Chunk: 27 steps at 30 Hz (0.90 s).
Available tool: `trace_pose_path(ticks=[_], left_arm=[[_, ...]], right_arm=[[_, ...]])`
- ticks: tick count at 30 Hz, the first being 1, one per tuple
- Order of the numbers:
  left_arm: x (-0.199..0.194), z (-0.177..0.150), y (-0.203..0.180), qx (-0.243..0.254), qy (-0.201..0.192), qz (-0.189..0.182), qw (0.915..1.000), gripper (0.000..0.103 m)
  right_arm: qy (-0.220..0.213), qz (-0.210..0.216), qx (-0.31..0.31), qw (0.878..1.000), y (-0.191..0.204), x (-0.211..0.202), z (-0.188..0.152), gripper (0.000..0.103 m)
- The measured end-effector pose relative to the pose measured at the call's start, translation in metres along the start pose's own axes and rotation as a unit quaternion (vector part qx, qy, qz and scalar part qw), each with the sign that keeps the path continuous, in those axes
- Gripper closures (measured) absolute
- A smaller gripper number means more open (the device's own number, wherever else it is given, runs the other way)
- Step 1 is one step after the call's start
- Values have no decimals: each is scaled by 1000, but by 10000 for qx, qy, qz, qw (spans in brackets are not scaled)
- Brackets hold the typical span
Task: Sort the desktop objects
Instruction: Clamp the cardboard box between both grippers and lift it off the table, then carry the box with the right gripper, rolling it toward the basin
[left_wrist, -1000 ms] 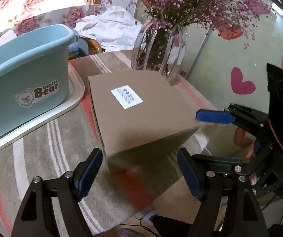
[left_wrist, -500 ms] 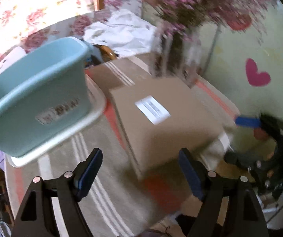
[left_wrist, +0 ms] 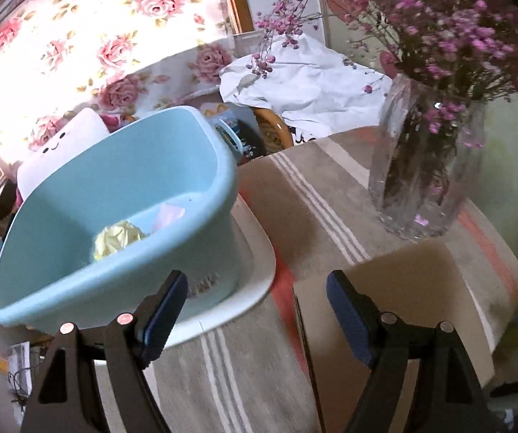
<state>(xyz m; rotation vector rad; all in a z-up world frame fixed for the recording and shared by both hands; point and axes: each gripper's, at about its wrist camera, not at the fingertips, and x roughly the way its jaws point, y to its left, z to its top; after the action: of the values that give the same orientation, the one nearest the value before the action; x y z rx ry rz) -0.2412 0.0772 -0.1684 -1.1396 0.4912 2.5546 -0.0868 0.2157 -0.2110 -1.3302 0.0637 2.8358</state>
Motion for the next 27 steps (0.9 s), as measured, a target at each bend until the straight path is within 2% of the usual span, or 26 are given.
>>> trace_pose_path(ticks=[6,15,19,22,25,27], left_arm=[[22,15,-6,62,254,-281,9993,21],[40,34,-40,324,367,-114,9987,21],[50,42,-46,353,414,105,9985,20],[54,41,-52,477,540,28,9974,20],[59,40,-56,590,668,139,9959,20],[61,39,-57,599,769,24,9952,20]], right_arm=[[129,-39,235,9996,-3,4,-4,8],[213,-56,306,9993,-6,6,-9,8],[240,-57,320,9992,-6,7,-9,8],[244,-45,324,9992,-4,7,-9,8],[244,-59,224,9994,1,9,-9,8],[237,-84,145,9996,4,9,-10,8]])
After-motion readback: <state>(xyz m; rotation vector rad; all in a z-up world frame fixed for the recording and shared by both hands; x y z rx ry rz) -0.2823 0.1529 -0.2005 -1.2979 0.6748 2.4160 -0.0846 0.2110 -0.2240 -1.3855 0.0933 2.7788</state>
